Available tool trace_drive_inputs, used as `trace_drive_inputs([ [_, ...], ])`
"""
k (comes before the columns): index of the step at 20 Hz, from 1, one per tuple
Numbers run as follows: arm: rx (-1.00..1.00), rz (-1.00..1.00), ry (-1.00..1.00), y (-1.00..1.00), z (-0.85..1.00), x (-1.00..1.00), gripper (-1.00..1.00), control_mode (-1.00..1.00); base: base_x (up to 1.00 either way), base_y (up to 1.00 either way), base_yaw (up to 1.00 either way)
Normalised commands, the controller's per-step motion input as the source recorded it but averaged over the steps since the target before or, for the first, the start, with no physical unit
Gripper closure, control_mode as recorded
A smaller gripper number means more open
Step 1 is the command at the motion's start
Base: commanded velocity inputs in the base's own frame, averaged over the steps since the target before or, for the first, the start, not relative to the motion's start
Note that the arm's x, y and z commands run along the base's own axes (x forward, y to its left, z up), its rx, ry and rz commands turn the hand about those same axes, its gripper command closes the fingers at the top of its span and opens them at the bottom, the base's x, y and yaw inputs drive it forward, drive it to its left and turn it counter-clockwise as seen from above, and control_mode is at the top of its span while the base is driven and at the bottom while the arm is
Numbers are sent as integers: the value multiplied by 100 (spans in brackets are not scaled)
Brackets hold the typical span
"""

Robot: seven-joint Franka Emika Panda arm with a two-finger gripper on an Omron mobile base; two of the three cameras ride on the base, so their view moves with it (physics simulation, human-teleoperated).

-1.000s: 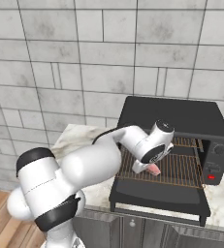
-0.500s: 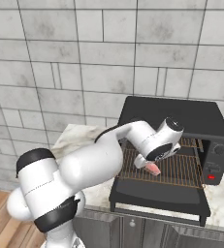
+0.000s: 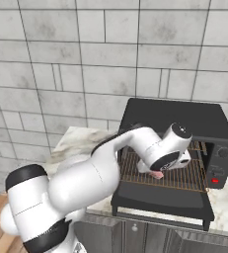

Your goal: Open the toaster oven door. Place the baguette on the top rack in the toaster oven and place the steak on the bottom rack.

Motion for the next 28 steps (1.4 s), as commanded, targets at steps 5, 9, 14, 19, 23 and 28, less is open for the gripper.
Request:
trace_drive_inputs([
  [5, -3, -26, 4, 0, -2, -32, -100, -100, 0, 0, 0],
  [9, -5, -26, 9, 0, -15, -17, -100, -100, 0, 0, 0],
  [14, -2, -9, 13, 0, -19, 0, -100, -100, 0, 0, 0],
  [19, 0, -3, 5, 0, -27, 0, -100, -100, 0, 0, 0],
  [23, 0, 0, 0, -6, -21, 0, -100, -100, 0, 0, 0],
  [28, 0, -5, 0, -7, -18, -1, -100, -100, 0, 0, 0],
])
